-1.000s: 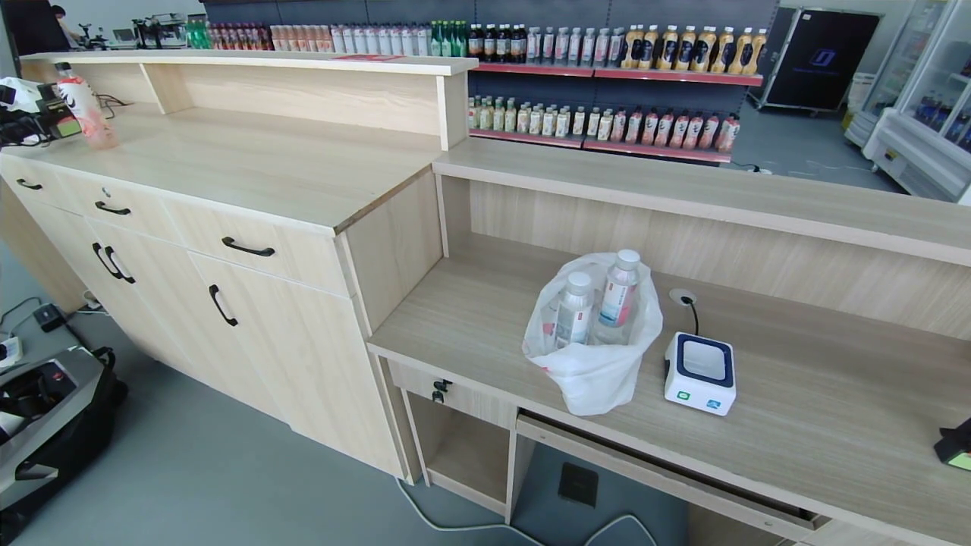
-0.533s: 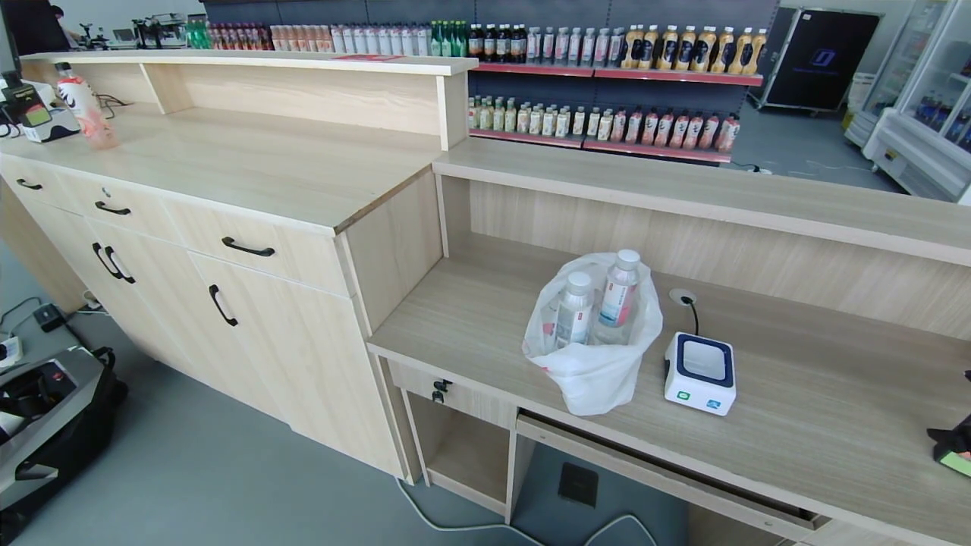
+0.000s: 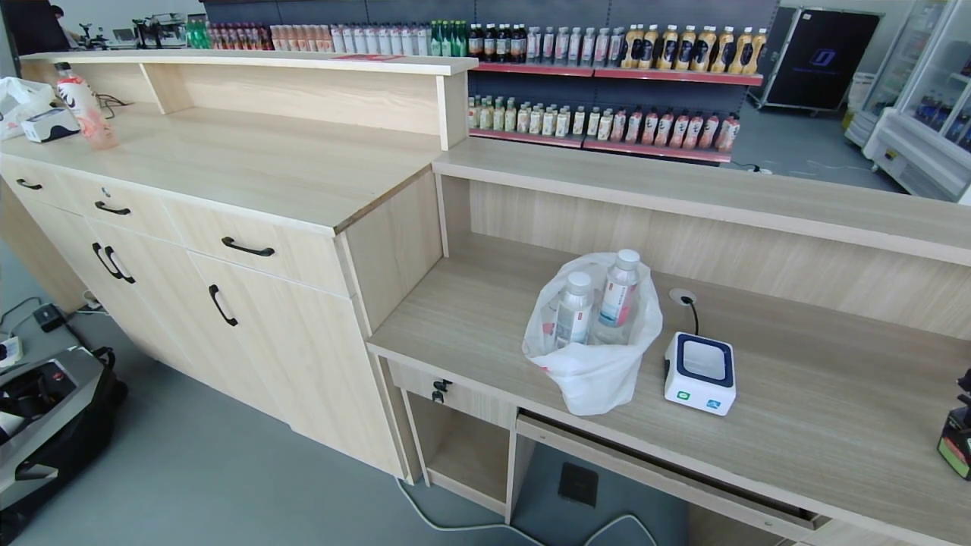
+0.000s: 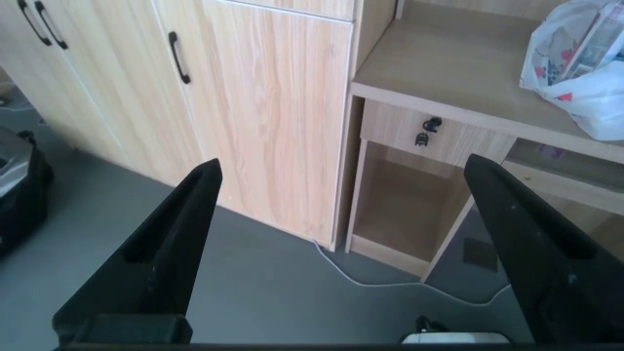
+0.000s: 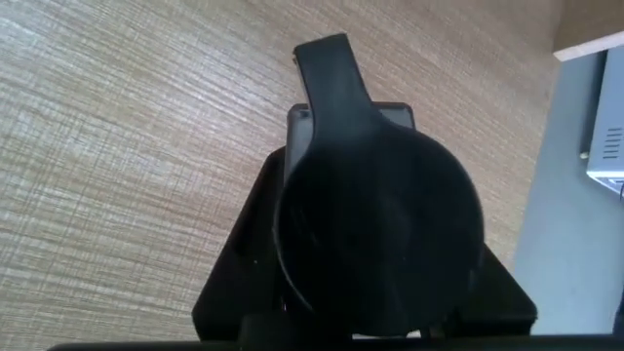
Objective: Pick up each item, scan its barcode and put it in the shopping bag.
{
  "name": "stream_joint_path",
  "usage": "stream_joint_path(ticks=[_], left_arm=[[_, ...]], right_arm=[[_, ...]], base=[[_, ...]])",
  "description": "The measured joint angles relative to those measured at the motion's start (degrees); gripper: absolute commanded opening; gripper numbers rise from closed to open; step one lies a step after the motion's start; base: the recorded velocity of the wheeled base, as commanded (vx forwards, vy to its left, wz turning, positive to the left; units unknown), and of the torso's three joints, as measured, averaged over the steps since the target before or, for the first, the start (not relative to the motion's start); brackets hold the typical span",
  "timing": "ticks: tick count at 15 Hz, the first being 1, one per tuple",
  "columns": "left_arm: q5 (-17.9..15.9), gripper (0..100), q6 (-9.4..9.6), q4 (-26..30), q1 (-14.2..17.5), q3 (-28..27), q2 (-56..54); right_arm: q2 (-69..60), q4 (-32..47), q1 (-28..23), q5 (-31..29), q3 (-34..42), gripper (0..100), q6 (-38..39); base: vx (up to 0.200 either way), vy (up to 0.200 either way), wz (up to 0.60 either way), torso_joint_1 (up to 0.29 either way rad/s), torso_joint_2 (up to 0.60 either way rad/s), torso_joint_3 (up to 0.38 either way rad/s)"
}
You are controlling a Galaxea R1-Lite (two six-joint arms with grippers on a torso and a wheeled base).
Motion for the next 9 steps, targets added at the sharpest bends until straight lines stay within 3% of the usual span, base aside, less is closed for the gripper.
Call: stream_joint_path(ticks=[3,6,9], left_arm=[[0.0,100,-0.05,0.0,0.0,0.0,0.0],[0.0,100,-0.02,0.0,0.0,0.0,0.0],[0.0,100,0.0,0.0,0.0,0.0,0.0]], right_arm=[[-5.7,-2.3,1.4,0.2,2.6,0,-4.8],[-20.3,-2.8,3.7,3.3,7.8,0,-8.7],[-39.5,-1.4,13.2,10.8,14.4,0,-20.0]], base=[[0.0,0.0,0.0,0.0,0.0,0.0],[0.0,0.0,0.0,0.0,0.0,0.0],[0.0,0.0,0.0,0.0,0.0,0.0]])
